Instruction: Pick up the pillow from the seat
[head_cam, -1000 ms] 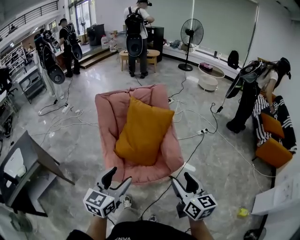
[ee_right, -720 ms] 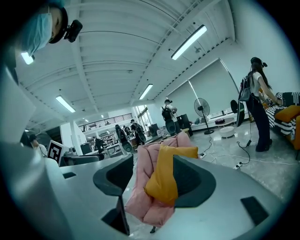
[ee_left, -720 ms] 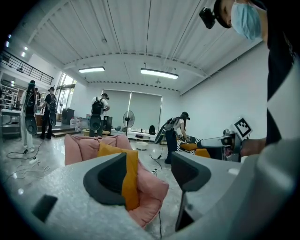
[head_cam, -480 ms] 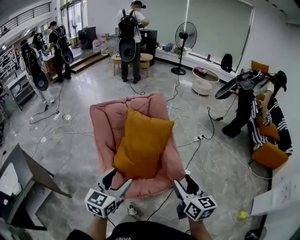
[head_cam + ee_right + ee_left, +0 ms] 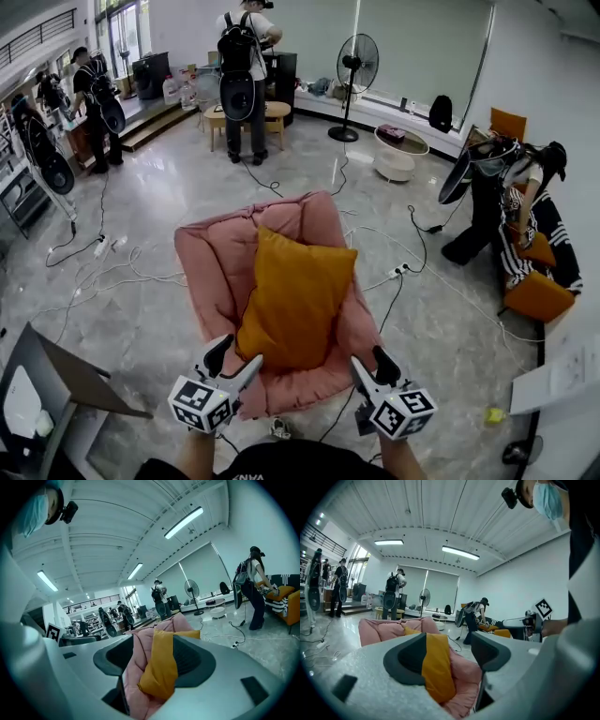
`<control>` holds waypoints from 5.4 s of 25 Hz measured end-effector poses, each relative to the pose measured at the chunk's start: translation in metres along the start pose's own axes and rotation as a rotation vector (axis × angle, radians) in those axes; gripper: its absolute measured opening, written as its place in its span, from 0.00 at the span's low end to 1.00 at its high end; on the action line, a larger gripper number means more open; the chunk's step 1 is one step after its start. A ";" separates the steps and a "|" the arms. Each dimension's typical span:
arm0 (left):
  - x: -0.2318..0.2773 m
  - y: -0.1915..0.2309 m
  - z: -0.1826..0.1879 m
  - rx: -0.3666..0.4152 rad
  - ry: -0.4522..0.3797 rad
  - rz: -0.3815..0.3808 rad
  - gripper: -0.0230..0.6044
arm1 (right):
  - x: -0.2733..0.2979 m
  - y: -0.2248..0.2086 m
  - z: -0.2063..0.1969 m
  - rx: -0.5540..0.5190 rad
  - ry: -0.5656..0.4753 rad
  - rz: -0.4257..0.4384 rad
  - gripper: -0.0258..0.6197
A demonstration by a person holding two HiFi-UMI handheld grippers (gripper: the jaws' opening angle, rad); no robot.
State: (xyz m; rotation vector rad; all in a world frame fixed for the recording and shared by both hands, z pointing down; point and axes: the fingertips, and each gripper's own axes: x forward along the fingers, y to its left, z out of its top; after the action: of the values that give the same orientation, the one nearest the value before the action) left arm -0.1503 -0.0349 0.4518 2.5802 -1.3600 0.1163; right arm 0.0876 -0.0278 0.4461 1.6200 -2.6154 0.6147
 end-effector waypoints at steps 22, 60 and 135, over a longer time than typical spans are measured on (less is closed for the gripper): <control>0.085 0.071 -0.016 -0.081 0.084 0.064 0.50 | 0.108 -0.071 -0.001 0.048 0.104 -0.018 0.43; 0.309 0.218 -0.136 -0.225 0.364 0.251 0.58 | 0.347 -0.276 -0.101 0.144 0.422 0.000 0.47; 0.198 0.087 -0.145 -0.209 0.304 0.029 0.16 | 0.146 -0.193 -0.157 0.258 0.363 -0.212 0.12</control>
State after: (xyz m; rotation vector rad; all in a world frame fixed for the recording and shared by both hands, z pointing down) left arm -0.1047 -0.2077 0.6411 2.2618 -1.2273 0.3370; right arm 0.1549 -0.1767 0.6837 1.6289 -2.1463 1.1464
